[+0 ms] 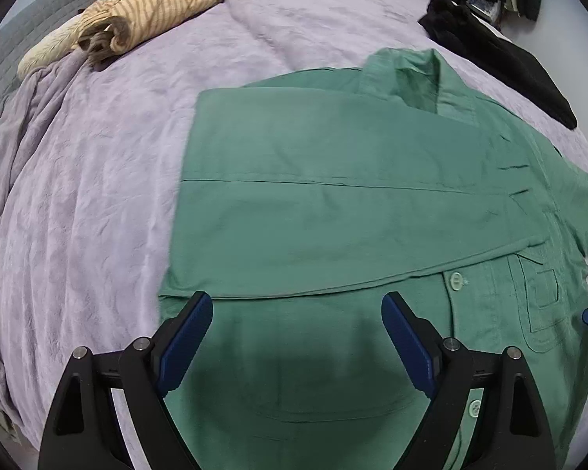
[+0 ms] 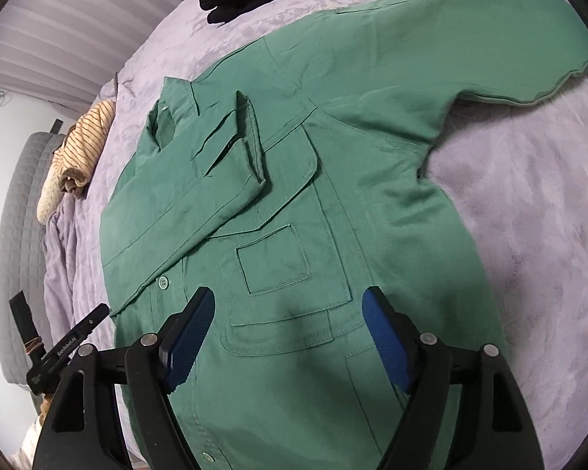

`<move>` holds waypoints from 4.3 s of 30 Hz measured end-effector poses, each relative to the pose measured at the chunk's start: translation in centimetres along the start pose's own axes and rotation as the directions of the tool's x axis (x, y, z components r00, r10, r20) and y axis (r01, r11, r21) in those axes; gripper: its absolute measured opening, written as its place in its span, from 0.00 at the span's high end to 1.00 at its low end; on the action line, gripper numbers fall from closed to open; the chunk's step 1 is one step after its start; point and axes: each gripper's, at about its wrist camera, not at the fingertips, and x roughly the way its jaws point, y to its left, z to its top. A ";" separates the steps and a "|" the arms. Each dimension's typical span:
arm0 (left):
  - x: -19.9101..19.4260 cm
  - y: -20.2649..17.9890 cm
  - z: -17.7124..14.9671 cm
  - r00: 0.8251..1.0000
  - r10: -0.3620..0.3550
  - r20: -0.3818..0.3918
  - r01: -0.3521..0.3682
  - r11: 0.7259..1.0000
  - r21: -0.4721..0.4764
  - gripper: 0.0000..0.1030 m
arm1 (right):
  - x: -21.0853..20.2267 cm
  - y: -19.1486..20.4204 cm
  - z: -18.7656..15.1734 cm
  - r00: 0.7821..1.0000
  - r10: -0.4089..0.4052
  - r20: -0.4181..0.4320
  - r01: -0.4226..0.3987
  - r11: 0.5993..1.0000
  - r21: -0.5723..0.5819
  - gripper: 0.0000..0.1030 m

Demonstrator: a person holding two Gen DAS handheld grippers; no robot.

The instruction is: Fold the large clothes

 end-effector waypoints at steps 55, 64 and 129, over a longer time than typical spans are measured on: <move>1.7 -12.8 1.8 0.999 0.013 -0.045 -0.008 0.994 0.106 0.14 | -11.1 -12.0 19.4 0.777 0.452 0.438 -0.550 0.826 0.124 0.93; 1.9 -3.8 1.6 0.994 0.108 0.004 -0.108 0.994 -0.011 0.14 | 2.0 11.4 13.1 0.915 0.404 0.002 -0.384 0.872 -0.303 0.93; 2.5 5.1 3.3 0.999 -0.030 0.035 0.033 0.994 -0.105 0.46 | -0.3 -8.9 7.0 0.983 0.139 0.122 -0.172 0.927 0.334 0.84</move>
